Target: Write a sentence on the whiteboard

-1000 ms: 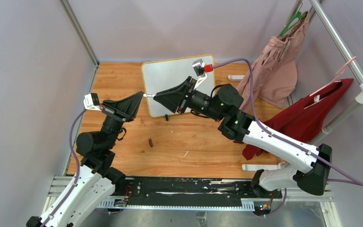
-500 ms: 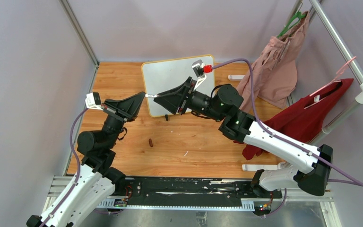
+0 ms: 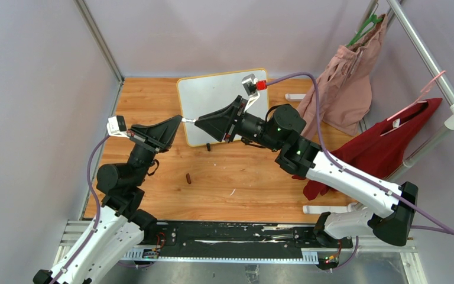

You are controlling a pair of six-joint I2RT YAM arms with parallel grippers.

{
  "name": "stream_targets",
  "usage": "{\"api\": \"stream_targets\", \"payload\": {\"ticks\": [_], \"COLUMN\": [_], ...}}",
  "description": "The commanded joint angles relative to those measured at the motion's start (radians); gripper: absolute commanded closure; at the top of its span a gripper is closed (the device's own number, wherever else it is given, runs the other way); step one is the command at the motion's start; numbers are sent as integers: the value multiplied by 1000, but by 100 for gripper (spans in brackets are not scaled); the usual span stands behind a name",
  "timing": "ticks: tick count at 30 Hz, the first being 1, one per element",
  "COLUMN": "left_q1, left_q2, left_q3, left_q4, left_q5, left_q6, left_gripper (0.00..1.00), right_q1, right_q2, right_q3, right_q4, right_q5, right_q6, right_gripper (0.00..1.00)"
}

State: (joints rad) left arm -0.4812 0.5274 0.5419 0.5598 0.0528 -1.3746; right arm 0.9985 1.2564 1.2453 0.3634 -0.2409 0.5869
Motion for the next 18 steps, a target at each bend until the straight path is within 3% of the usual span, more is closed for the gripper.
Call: {"api": "stream_targets", "payload": {"ticks": [1, 13, 18], "left_q1": [-5, -5, -5], "left_q2": [-3, 4, 3], "left_q3": [19, 18, 12], "left_q4": [-12, -12, -12], "left_q5": [5, 16, 17], "left_q6": [28, 17, 11], "left_gripper": [100, 100, 100], "right_q1": [-9, -10, -9], "right_q2": [-5, 3, 6], "right_q3": [24, 19, 14], "right_q4": [14, 61, 90], "right_q5": [-35, -62, -70], "right_q6": [1, 19, 24], "right_gripper": [69, 81, 93]}}
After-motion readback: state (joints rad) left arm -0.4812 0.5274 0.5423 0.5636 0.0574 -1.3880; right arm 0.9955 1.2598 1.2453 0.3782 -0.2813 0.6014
